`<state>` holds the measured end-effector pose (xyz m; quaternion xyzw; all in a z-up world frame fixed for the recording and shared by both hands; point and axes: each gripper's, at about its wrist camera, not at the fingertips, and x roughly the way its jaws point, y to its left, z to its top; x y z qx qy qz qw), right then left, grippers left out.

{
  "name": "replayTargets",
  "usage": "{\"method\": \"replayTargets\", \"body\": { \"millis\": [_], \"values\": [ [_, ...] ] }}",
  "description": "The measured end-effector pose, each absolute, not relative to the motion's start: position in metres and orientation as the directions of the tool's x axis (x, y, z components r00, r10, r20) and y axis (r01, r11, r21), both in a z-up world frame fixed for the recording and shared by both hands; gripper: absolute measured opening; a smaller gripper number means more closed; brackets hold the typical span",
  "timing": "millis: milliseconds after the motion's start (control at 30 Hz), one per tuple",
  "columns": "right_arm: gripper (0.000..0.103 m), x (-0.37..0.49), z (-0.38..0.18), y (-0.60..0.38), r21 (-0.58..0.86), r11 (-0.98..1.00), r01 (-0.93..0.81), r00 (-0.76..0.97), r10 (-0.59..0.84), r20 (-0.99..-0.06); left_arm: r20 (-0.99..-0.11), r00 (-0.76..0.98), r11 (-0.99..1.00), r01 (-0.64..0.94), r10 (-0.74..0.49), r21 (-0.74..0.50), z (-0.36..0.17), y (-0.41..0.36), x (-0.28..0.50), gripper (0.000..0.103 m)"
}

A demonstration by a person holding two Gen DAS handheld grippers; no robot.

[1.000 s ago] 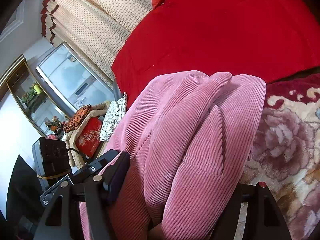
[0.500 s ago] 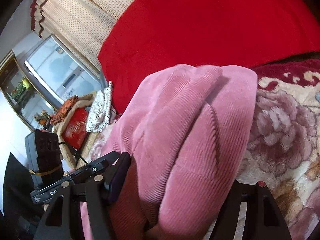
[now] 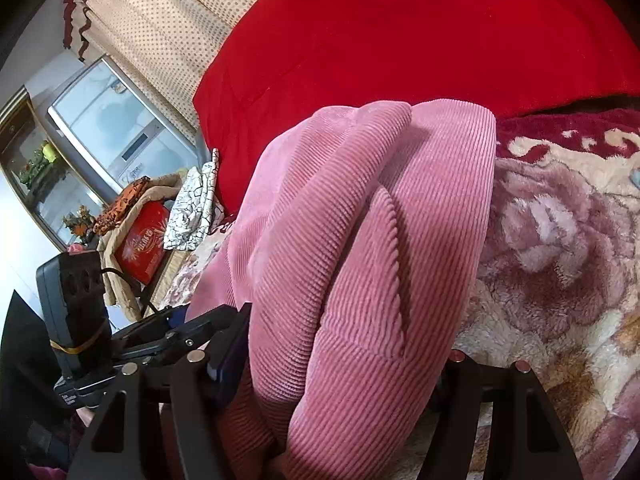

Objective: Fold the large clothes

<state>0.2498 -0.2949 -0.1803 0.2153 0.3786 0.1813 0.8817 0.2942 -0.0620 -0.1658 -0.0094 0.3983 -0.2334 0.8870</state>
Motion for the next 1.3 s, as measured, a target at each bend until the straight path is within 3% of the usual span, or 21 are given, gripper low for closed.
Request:
{"method": "replayTargets", "body": {
  "millis": [333,800,1033,1167,1233,1267,1300],
  "values": [
    [0.079,0.246,-0.157,-0.316,0.566,0.822,-0.064,0.627,0.474,-0.618,-0.699,0.599,0.911,0.360,-0.391,-0.202,-0.149,-0.053,0.289,0.065],
    [0.081,0.221,-0.083,-0.327,0.495,0.863,-0.096,0.792,0.368,-0.488,-0.664,0.661,0.920,0.376,-0.350,-0.112,-0.125,-0.060,0.263,0.066],
    [0.080,0.232,-0.066,-0.294,0.460,0.862,-0.212,0.808,0.420,-0.413,-0.670,0.664,0.924,0.370,-0.333,-0.093,-0.128,-0.060,0.265,0.066],
    [0.071,0.261,-0.091,-0.292,0.507,0.851,-0.137,0.750,0.423,-0.508,-0.673,0.665,0.926,0.368,-0.323,-0.081,-0.129,-0.060,0.265,0.066],
    [0.047,0.283,-0.127,-0.300,0.510,0.860,-0.006,0.673,0.381,-0.635,-0.677,0.663,0.927,0.369,-0.318,-0.074,-0.130,-0.060,0.265,0.066],
    [0.025,0.287,-0.142,-0.307,0.504,0.862,0.046,0.655,0.355,-0.667,-0.680,0.662,0.927,0.368,-0.315,-0.071,-0.131,-0.061,0.266,0.066],
    [0.014,0.288,-0.148,-0.312,0.506,0.860,0.061,0.665,0.343,-0.664,-0.680,0.663,0.928,0.367,-0.313,-0.070,-0.131,-0.061,0.266,0.066]
  ]
}}
